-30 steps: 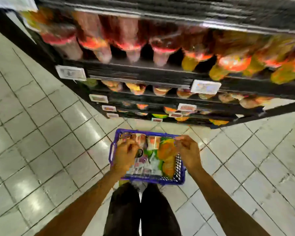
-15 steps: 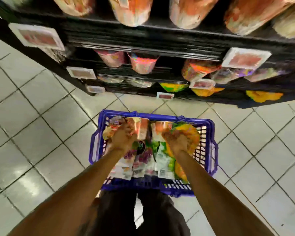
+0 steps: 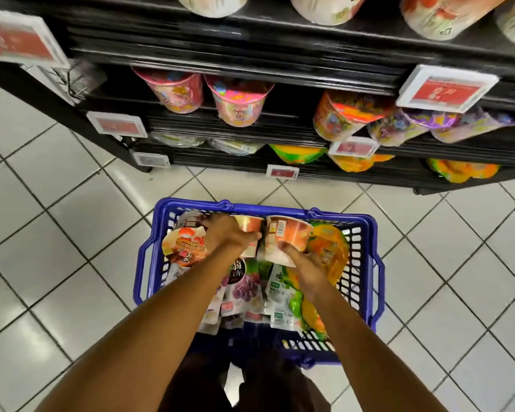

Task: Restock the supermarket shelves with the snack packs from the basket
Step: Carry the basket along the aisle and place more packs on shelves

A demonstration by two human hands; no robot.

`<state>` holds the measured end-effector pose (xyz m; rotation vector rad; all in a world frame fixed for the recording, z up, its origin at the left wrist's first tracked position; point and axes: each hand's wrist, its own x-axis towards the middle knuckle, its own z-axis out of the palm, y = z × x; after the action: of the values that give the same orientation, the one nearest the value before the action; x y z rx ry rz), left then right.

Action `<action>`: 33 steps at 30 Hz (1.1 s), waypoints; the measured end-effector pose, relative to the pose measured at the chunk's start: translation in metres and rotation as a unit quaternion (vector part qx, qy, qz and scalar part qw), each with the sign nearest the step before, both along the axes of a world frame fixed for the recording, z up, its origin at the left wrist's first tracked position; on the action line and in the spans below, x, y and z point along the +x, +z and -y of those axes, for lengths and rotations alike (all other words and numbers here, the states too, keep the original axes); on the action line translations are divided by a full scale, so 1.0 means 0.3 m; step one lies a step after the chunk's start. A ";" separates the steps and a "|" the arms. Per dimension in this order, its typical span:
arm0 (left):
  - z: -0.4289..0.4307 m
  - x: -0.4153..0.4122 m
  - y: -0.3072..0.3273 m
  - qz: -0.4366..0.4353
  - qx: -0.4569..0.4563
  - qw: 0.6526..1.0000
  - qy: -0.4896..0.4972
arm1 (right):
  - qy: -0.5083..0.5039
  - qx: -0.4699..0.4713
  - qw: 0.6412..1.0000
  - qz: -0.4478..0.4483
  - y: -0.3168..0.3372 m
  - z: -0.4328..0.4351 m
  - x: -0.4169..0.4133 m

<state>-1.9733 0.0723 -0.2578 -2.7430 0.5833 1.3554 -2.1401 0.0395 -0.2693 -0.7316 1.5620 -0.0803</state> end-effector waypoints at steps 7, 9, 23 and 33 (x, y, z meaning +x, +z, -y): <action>-0.112 -0.103 0.007 -0.114 -0.112 0.979 0.127 | -0.112 -0.014 0.985 0.132 0.117 -0.036 -0.145; -0.161 -0.090 0.054 -0.204 -0.175 0.930 0.250 | -0.092 -0.020 0.985 0.143 0.184 -0.027 -0.162; -0.229 0.116 1.310 -0.402 -0.410 0.749 0.330 | -0.066 -0.078 0.951 0.293 1.320 -0.020 0.017; -0.267 0.315 2.293 -0.405 -0.592 0.651 0.248 | -0.058 -0.253 0.857 0.445 2.284 -0.017 0.193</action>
<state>-1.8788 0.1523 0.4302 -2.9485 1.0854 3.4709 -2.0823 0.0446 0.4160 -0.8316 0.6697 -0.8316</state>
